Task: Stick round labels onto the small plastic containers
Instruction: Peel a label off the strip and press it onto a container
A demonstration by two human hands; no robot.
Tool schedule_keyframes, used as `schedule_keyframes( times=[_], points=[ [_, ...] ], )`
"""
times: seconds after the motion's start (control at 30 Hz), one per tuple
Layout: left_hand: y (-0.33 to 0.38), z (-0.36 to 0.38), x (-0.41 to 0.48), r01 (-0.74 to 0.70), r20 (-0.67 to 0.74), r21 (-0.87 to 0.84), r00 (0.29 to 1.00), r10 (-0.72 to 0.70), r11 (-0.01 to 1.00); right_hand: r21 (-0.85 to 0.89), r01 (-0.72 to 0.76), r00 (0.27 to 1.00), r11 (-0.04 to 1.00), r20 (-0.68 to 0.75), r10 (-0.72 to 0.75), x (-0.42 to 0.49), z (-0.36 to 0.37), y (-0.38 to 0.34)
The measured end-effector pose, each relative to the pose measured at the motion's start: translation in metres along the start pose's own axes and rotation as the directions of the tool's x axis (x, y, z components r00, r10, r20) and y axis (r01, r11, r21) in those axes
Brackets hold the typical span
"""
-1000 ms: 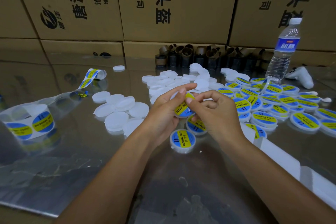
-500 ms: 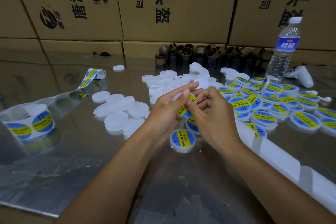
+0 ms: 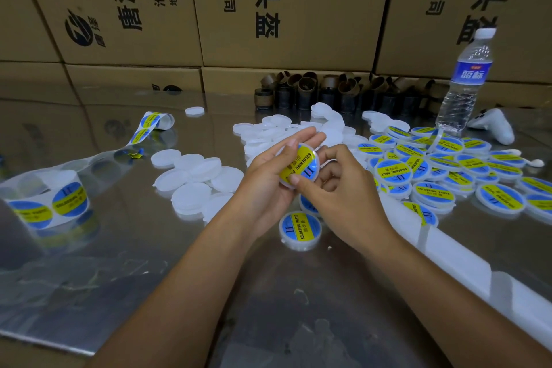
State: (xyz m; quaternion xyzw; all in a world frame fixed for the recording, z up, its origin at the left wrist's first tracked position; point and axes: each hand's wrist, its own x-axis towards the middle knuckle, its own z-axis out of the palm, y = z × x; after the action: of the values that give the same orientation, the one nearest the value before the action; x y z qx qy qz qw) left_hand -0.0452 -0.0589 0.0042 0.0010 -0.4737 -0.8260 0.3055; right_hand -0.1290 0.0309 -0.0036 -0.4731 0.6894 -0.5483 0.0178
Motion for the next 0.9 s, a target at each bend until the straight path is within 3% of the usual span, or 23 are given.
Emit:
schedule_keyframes(
  times=[0.23,0.43,0.9],
  points=[
    [0.0012,-0.0009,0.0008,0.009,-0.012,0.013,1.0,-0.009,1.0,0.256,-0.053,0.998,0.965,-0.026,0.061,0.0022,-0.0033,-0.0058],
    [-0.0017,-0.0016,-0.0001,0.003,-0.032,0.104,1.0,0.0,0.995,0.248,-0.061,0.998,0.967,-0.011,0.066,0.0002,-0.0022,-0.0065],
    [0.0,-0.0032,0.0004,-0.01,-0.061,0.105,0.998,0.017,0.994,0.275,-0.072,0.997,0.959,0.04,0.063,-0.002,-0.0029,-0.0109]
  ],
)
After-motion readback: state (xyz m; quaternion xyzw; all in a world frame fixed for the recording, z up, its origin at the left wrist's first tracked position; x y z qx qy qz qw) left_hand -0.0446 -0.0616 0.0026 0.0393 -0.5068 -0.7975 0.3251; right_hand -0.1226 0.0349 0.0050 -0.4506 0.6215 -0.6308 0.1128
